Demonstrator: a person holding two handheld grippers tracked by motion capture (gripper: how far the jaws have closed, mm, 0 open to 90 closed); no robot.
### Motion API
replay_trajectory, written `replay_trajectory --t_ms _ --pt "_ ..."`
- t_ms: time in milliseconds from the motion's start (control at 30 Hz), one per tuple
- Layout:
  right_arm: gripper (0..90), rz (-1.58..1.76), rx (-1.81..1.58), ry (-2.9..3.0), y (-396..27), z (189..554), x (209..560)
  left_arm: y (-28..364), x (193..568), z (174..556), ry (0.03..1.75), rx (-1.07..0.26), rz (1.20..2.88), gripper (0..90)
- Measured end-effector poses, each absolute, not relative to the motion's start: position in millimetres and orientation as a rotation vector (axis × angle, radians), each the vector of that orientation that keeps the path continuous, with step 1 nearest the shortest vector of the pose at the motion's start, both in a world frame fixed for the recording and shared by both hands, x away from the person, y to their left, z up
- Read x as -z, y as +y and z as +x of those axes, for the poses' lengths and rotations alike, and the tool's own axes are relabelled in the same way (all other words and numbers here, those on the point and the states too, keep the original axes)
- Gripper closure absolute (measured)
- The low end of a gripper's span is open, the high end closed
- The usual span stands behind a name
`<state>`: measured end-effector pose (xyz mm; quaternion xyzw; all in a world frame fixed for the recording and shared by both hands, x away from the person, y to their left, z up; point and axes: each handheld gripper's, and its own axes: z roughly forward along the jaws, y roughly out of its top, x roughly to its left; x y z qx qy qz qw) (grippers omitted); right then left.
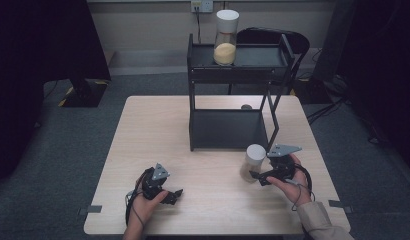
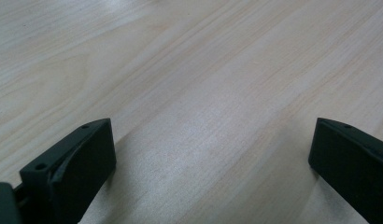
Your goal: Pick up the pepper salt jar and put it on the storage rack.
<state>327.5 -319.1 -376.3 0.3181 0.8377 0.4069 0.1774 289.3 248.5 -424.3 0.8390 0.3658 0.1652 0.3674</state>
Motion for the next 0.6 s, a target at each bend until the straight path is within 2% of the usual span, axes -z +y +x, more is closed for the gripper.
replay_trajectory --t_ms 133,233,533,600 --pt "3.0 0.893 -1.164 2.349 -314.9 329.1 374.4 248.5 424.3 289.3 0.940 -0.424 2.155 0.0" --pt "8.0 0.889 -1.196 2.340 -313.9 332.3 375.3 248.5 424.3 289.2 0.940 -0.425 2.155 0.0" --pt "34.8 0.830 -1.293 2.335 -309.9 339.3 382.7 248.5 424.3 289.3 0.940 -0.424 2.155 0.0" --pt "35.2 0.831 -1.291 2.335 -308.2 339.2 381.1 248.6 424.3 289.3 0.940 -0.424 2.155 0.0"
